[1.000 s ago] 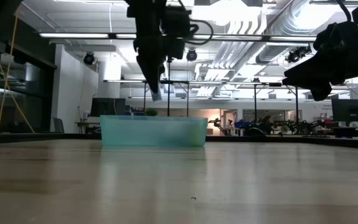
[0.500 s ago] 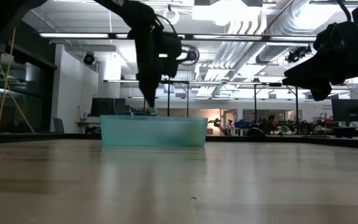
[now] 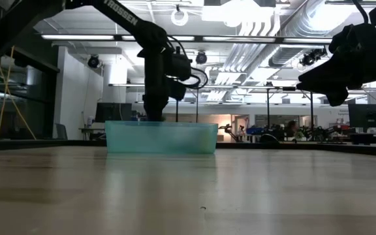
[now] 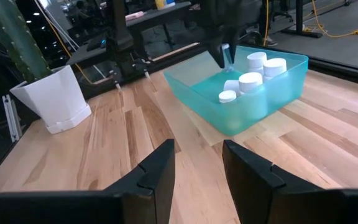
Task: Pick and place pill bottles into a basket
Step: Put the blue pill bottle into the green bin
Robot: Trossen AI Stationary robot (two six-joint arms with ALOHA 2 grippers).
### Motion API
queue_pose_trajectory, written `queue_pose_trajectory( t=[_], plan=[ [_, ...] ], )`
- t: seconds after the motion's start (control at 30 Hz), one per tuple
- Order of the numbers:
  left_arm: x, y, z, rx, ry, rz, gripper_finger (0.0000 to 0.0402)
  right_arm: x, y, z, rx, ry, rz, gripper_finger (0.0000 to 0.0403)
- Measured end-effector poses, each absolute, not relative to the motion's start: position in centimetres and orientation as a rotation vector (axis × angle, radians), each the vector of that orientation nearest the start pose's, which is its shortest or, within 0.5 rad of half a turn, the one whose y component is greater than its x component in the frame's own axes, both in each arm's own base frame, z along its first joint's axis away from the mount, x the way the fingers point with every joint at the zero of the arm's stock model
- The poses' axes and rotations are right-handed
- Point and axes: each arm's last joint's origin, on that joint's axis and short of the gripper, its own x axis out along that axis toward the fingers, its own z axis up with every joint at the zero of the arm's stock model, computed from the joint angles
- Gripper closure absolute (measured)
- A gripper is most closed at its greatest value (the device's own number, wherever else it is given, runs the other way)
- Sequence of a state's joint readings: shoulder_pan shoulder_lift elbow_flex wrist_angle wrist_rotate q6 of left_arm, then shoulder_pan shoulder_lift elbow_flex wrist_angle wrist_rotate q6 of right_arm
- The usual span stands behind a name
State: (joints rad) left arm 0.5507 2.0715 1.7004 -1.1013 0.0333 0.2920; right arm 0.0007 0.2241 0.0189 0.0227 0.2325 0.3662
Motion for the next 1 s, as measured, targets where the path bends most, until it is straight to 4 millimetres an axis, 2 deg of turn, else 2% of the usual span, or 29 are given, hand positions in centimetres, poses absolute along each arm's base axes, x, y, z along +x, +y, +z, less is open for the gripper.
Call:
queue_pose_trajectory(
  t=[0.4,1.0],
  plan=[
    [35.16,21.44,20.24,-0.160,1.428,0.200,0.0252,10.90,-0.66,15.36,0.342,0.137,-0.262,0.0277],
    [34.66,21.61,20.20,-0.108,1.481,0.191,0.0252,10.90,-0.66,15.36,0.342,0.137,-0.262,0.0277]
  ],
)
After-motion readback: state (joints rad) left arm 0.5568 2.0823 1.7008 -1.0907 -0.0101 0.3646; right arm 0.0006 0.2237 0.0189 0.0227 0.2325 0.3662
